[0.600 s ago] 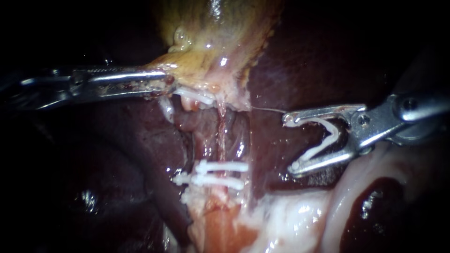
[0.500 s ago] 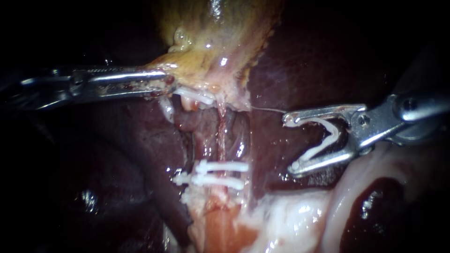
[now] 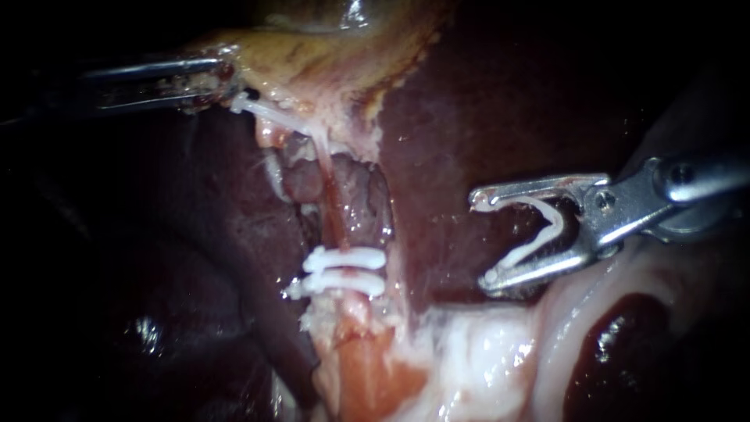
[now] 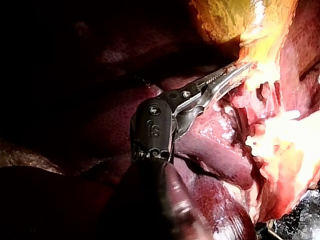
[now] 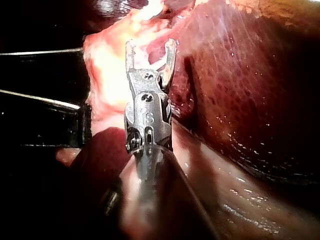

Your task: Clipping third clip right tube

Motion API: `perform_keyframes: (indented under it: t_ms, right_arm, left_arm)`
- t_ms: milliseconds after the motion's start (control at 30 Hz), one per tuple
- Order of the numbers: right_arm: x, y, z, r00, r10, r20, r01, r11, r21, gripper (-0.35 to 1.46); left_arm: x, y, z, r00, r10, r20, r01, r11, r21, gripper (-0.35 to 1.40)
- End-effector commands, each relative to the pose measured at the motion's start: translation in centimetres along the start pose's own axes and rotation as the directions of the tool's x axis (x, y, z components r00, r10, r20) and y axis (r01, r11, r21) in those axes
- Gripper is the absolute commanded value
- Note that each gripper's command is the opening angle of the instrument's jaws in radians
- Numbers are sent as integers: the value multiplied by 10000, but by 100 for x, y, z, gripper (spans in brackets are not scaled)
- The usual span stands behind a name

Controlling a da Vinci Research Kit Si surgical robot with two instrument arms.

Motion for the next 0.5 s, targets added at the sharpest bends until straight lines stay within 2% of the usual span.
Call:
perform_keyframes:
  t_ms: [33, 200, 367, 500]
  right_arm:
    - [1, 0, 1, 10000, 8, 2, -8, 10000, -9, 50]
    - [8, 3, 12, 10000, -7, 6, 7, 10000, -41, 50]
    - [22, 16, 45, 9903, 1386, -52, -1387, 9901, -219, 50]
    - [30, 29, 74, 9813, 1923, -92, -1925, 9805, -394, 50]
  left_arm:
    - [-2, 0, 1, 10000, 21, -9, -21, 10000, 1, -35]
    - [-4, 0, 3, 10000, 32, -15, -32, 10000, 14, -35]
    - [-5, 0, 4, 10000, 42, -19, -42, 10000, 25, -35]
    - [-6, 0, 5, 10000, 47, -22, -47, 10000, 32, -35]
